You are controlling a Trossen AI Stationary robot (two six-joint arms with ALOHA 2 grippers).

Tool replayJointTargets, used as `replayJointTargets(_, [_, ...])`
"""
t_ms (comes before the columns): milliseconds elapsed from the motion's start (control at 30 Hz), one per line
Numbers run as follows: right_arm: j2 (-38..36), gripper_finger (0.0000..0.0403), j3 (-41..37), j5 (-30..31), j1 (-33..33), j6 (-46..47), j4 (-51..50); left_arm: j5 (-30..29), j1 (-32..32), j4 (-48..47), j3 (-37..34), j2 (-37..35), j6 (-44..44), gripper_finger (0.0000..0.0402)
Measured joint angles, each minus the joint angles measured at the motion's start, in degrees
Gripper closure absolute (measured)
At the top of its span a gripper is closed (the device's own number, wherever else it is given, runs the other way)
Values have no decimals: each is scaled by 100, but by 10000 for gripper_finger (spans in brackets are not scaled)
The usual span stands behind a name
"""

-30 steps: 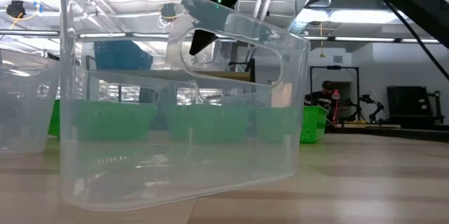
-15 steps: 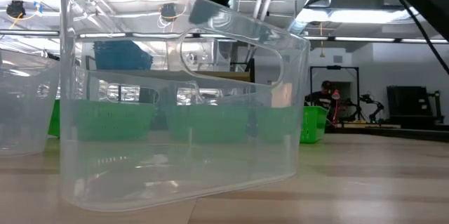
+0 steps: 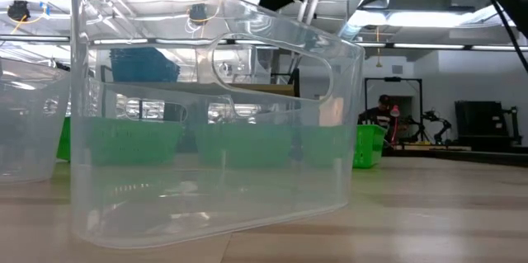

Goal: Stack baskets on shelf by color
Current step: Put the right transparent bin on the shelf

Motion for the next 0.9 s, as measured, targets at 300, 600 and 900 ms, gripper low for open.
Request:
replayJointTargets(300, [-19,243,11,-441,-260,151,-1172,-5,0,-19,0,-36,-3,226])
replayJointTargets(600, [100,244,-1026,-480,-466,138,-364,-61,0,-22,2,-72,175,226])
replayJointTargets(900, [509,244,-1341,-574,-594,175,841,-224,0,-28,2,-120,181,226])
